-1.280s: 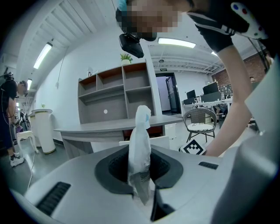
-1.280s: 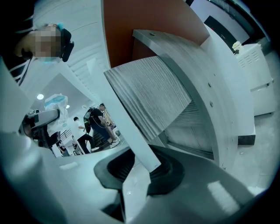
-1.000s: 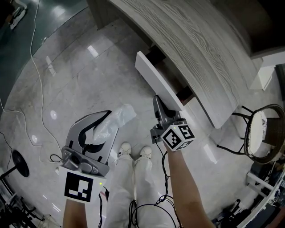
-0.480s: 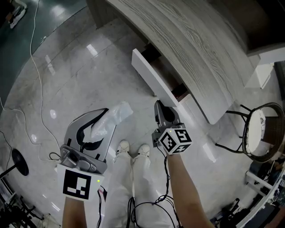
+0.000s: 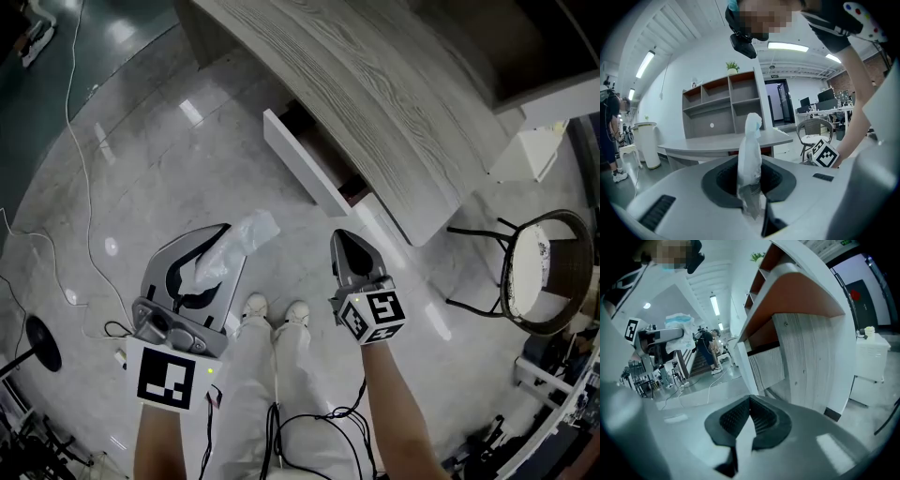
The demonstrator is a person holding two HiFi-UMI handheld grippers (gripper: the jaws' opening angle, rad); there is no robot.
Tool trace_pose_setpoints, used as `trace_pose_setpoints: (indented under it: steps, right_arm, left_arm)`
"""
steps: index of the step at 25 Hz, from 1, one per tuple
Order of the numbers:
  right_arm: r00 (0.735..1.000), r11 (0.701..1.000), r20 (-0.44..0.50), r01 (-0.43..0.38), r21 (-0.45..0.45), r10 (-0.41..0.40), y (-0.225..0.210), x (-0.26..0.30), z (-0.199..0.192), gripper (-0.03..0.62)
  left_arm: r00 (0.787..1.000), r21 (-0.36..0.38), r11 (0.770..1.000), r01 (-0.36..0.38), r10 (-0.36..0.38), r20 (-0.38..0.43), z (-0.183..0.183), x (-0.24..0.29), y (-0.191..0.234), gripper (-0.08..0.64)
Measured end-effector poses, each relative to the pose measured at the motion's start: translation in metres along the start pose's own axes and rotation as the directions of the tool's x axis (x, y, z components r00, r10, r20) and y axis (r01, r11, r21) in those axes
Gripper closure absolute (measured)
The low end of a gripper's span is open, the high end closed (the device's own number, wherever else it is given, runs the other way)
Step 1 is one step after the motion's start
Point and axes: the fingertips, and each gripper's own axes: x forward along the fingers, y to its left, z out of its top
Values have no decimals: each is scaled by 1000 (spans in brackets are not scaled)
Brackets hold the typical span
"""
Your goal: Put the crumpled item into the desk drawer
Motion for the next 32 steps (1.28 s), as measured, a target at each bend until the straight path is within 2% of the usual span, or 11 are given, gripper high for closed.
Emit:
trace_pose_setpoints:
  steps: [7, 12, 20, 25, 32]
  right_arm:
    - [997, 996, 71, 17, -91, -10, 16, -44, 59, 583]
    - [991, 988, 125, 65, -138, -47, 22, -77, 105, 583]
    - [975, 984, 204, 116, -134, -87, 26, -117, 163, 583]
    - [964, 983, 244, 137, -118, -105, 28, -135, 186, 583]
    - [963, 979, 251, 140, -148, -100, 31, -145, 195, 583]
  left_arm:
    - [1000, 11, 1000, 22, -23, 7, 27, -4, -15, 494]
    - [997, 61, 996, 70, -70, 11, 51, -9, -26, 494]
    - [996, 89, 993, 79, -81, 21, 77, -17, -26, 494]
    - [997, 105, 991, 78, -80, 22, 88, -22, -24, 494]
    - [996, 123, 989, 76, -80, 29, 94, -18, -24, 494]
